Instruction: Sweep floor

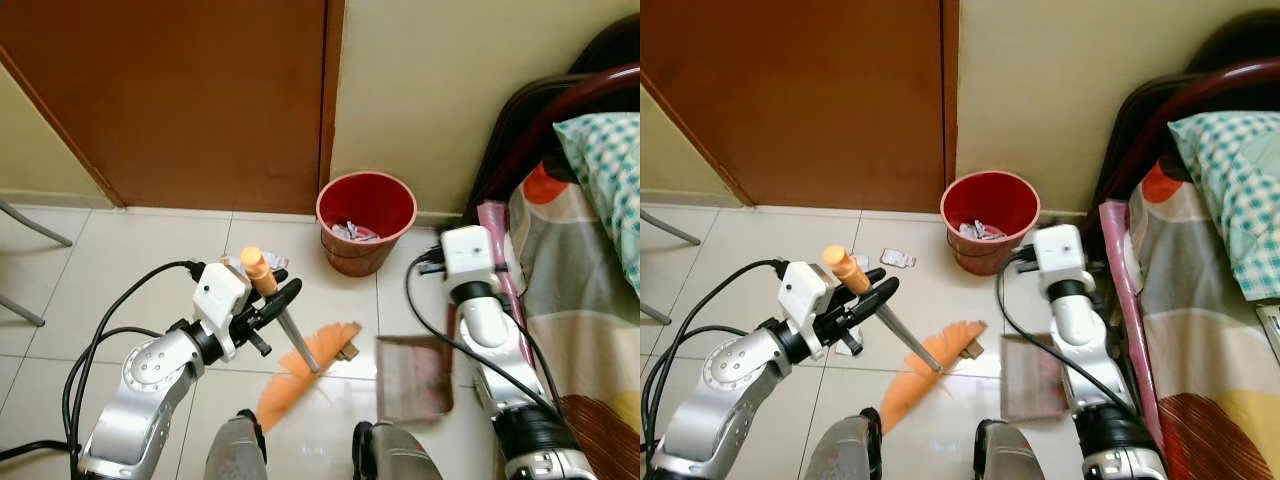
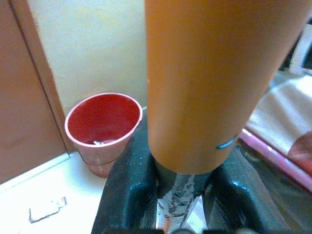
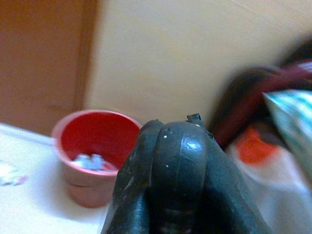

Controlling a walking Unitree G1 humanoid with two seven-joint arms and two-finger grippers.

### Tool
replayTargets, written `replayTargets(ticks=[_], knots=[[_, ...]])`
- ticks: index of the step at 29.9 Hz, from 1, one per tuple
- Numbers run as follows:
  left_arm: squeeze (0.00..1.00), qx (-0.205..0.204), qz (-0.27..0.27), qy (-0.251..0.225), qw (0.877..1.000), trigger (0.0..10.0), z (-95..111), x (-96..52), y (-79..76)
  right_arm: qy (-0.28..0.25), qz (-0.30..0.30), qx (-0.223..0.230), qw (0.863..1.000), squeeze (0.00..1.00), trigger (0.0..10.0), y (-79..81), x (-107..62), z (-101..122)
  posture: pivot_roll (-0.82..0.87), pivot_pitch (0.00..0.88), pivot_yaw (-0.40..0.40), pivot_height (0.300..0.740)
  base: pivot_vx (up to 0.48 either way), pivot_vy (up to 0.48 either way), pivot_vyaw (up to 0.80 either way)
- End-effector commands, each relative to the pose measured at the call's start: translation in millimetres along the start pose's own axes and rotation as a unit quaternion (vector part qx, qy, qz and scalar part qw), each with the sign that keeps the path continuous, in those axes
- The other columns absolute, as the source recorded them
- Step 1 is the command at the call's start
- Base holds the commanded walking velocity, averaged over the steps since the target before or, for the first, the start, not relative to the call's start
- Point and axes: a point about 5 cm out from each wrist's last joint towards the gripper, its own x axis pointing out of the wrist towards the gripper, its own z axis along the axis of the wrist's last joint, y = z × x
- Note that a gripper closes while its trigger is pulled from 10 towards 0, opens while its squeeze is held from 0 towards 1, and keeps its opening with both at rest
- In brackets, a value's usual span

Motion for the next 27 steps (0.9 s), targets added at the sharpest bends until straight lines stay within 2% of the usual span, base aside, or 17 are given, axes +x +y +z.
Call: replayTargets(ticks=[1,4,6,7,9,11,14,15,16,17,24,25,26,27], knots=[[0.00,-0.042,-0.006,0.017,0.999,10.0,-11.4,-3.7,-3.1,0.018,-0.034,0.004,0.999,0.00,10.0,-7.5,-4.0,-4.9,0.06,0.102,-0.019,0.740,0.000,0.000,0.00],[0.00,-0.049,-0.006,0.015,0.999,10.0,-11.6,-4.3,-3.6,0.027,-0.038,0.021,0.999,0.00,10.0,-6.6,-7.6,-7.6,0.06,0.091,-0.015,0.740,0.000,0.000,0.00],[0.00,-0.076,-0.010,0.004,0.997,10.0,-9.9,-1.1,-8.7,0.037,-0.047,0.040,0.997,0.00,10.0,-3.6,-10.8,-11.9,0.05,0.084,-0.010,0.740,0.000,0.000,0.00],[0.00,-0.076,-0.010,0.004,0.997,10.0,-9.9,-1.1,-8.7,0.037,-0.047,0.040,0.997,0.00,10.0,-3.6,-10.8,-11.9,0.05,0.084,-0.010,0.740,0.000,0.000,0.00],[0.00,-0.101,-0.026,-0.014,0.994,10.0,-5.2,9.6,-19.3,0.039,-0.063,0.055,0.996,0.00,10.0,1.7,-9.8,-13.4,0.05,0.071,-0.011,0.740,0.000,0.000,0.00],[0.00,-0.107,-0.028,-0.019,0.994,10.0,-3.6,12.5,-21.5,0.040,-0.065,0.058,0.995,0.00,10.0,3.8,-9.1,-13.2,0.05,0.071,-0.011,0.740,0.000,0.000,0.00],[0.00,-0.118,-0.026,-0.041,0.992,10.0,3.0,22.8,-25.6,0.032,-0.049,0.062,0.996,0.00,10.0,15.4,-5.0,-8.9,0.05,0.063,-0.016,0.740,0.000,0.000,0.00],[0.00,-0.123,-0.014,-0.055,0.991,10.0,7.0,28.5,-24.0,0.025,-0.035,0.073,0.996,0.00,10.0,24.2,-1.4,-3.8,0.05,0.062,-0.019,0.740,0.000,0.000,0.00],[0.00,-0.123,-0.014,-0.055,0.991,10.0,7.0,28.5,-24.0,0.025,-0.035,0.073,0.996,0.00,10.0,24.2,-1.4,-3.8,0.05,0.062,-0.019,0.740,0.000,0.000,0.00],[0.00,-0.123,0.005,-0.067,0.990,10.0,10.7,34.1,-19.9,0.016,-0.011,0.077,0.997,0.00,10.0,35.4,2.7,2.4,0.05,0.063,-0.026,0.740,0.000,0.000,0.00],[0.00,-0.116,0.074,-0.104,0.985,10.0,25.6,44.4,3.0,-0.006,0.051,0.075,0.996,0.00,10.0,69.2,16.2,19.1,0.06,0.058,-0.035,0.740,0.000,0.000,0.00],[0.00,-0.115,0.111,-0.125,0.979,10.0,34.3,44.8,16.9,-0.009,0.062,0.078,0.995,0.00,10.0,77.5,22.6,26.2,0.06,0.056,-0.038,0.740,0.000,0.000,0.00],[0.00,-0.115,0.111,-0.125,0.979,10.0,34.3,44.8,16.9,-0.009,0.062,0.078,0.995,0.00,10.0,77.5,22.6,26.2,0.06,0.056,-0.038,0.740,0.000,0.000,0.00],[0.00,-0.115,0.130,-0.135,0.976,10.0,38.5,43.9,24.2,-0.009,0.066,0.083,0.994,0.00,10.0,80.3,25.2,29.3,0.07,0.055,-0.041,0.740,0.000,0.000,0.00]])
